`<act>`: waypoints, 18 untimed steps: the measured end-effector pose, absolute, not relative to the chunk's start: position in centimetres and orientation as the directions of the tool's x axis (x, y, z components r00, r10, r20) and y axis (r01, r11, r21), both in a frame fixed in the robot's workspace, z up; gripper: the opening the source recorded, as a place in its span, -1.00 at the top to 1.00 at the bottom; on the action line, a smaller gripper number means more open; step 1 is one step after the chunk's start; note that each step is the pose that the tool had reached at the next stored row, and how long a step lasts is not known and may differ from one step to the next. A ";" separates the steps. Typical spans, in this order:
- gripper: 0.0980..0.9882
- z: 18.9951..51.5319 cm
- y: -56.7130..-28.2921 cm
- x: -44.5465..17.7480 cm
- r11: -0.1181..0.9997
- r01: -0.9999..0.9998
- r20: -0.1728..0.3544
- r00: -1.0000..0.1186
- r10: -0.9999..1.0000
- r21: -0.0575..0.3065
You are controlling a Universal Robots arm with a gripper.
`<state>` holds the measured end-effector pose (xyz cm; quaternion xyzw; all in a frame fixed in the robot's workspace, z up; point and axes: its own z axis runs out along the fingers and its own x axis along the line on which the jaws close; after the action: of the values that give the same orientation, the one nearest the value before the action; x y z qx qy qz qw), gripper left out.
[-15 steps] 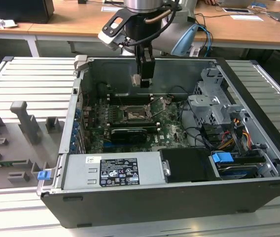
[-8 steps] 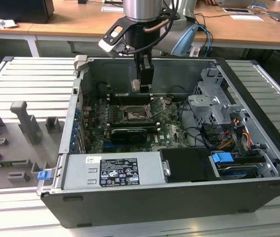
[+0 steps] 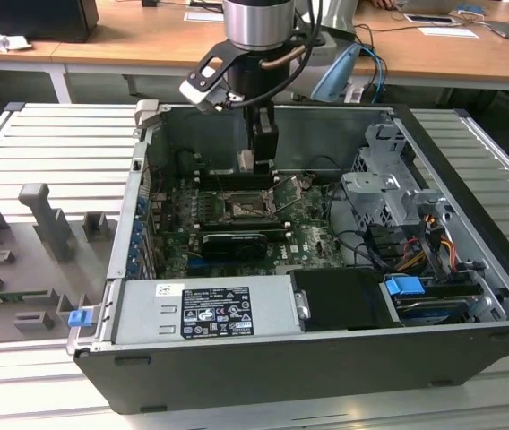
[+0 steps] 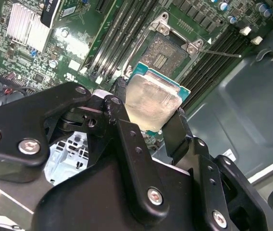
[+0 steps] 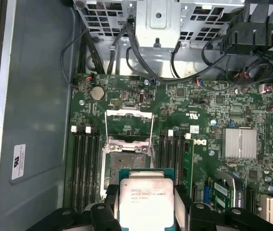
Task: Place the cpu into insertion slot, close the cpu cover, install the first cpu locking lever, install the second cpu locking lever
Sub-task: 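Place the cpu into insertion slot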
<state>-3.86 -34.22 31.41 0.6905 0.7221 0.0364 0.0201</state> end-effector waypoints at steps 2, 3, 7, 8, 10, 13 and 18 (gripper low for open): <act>0.00 31.2 -34.2 -3.9 0.043 0.996 0.021 -0.045 0.999 0.079; 0.00 31.1 -34.2 -3.9 0.043 0.996 0.021 -0.044 0.999 0.078; 0.00 30.7 -34.2 -3.9 0.042 0.996 0.022 -0.043 0.999 0.075; 0.00 30.6 -34.2 -3.9 0.042 0.996 0.022 -0.043 0.999 0.075; 0.00 30.4 -34.2 -3.9 0.042 0.996 0.022 -0.043 0.999 0.075; 0.00 30.1 -34.2 -3.9 0.040 0.996 0.022 -0.042 0.999 0.074; 0.00 29.4 -34.2 -3.9 0.039 0.996 0.021 -0.041 0.999 0.075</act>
<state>-3.86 -34.22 29.37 0.6922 0.7207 0.0341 0.0184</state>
